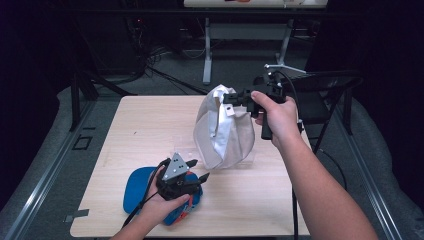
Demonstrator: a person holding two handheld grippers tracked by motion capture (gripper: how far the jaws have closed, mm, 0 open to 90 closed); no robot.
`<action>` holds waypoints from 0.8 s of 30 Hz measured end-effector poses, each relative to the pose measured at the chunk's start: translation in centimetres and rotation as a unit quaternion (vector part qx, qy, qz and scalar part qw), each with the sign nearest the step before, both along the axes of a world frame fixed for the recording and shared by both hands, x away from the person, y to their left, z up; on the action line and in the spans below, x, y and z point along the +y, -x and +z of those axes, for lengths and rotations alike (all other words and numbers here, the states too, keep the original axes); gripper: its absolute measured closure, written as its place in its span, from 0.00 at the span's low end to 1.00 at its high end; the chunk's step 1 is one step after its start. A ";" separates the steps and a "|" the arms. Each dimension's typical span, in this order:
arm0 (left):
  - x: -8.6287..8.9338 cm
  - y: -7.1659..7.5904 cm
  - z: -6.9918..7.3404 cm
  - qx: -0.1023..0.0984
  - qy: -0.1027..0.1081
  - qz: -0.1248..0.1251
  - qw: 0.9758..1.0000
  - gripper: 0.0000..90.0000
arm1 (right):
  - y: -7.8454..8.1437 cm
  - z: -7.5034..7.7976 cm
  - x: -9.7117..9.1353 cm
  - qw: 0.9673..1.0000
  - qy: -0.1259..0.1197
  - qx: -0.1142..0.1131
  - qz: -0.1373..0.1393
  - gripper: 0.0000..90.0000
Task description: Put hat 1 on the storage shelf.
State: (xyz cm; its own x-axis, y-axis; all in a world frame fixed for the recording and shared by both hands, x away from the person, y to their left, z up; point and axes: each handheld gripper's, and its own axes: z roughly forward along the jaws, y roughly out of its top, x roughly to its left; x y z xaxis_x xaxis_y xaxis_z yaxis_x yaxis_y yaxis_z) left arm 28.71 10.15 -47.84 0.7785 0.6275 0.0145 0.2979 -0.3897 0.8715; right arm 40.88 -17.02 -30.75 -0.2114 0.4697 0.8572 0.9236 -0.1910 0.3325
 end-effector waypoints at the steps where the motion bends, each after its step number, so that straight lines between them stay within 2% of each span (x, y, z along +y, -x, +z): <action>1: -0.2 -0.1 0.0 -0.002 -0.003 0.001 1.000 0.47 | -0.1 0.0 0.1 1.000 0.000 0.000 -0.001 0.91; 9: -1.6 -0.9 -0.3 -0.013 -0.030 0.013 0.999 0.48 | -0.7 0.2 1.2 1.000 -0.002 -0.001 -0.003 0.91; 11: -1.8 -1.0 -0.3 -0.012 -0.038 0.017 0.999 0.50 | -0.8 0.3 1.4 1.000 0.000 -0.002 -0.003 0.91; 12: -1.9 -1.1 -0.3 -0.020 -0.044 0.025 0.999 0.52 | -0.8 0.3 1.5 1.000 0.000 -0.002 -0.002 0.91; 15: -2.0 -1.5 -0.2 -0.027 -0.057 0.034 0.997 0.58 | -0.9 0.4 1.7 1.000 0.000 -0.003 -0.002 0.91; 17: -1.9 -1.8 -0.1 -0.024 -0.056 0.038 0.997 0.60 | -0.9 0.5 1.9 1.000 0.000 -0.003 -0.003 0.91; 21: -1.5 -2.4 -0.2 -0.025 -0.068 0.044 0.996 0.68 | -1.0 0.6 2.0 1.000 -0.003 -0.005 -0.005 0.91; 24: -1.1 -2.8 -0.1 -0.018 -0.063 0.047 0.997 0.73 | -1.1 0.6 2.1 1.000 -0.005 -0.004 -0.009 0.91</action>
State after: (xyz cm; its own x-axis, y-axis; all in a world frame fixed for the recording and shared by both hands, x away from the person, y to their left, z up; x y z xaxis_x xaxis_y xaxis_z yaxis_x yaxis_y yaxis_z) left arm 31.47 9.05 -47.98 0.7141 0.6888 0.1250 0.3075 -0.4689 0.8280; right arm 42.02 -14.87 -30.19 -0.2103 0.4654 0.8597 0.9172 -0.2104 0.3383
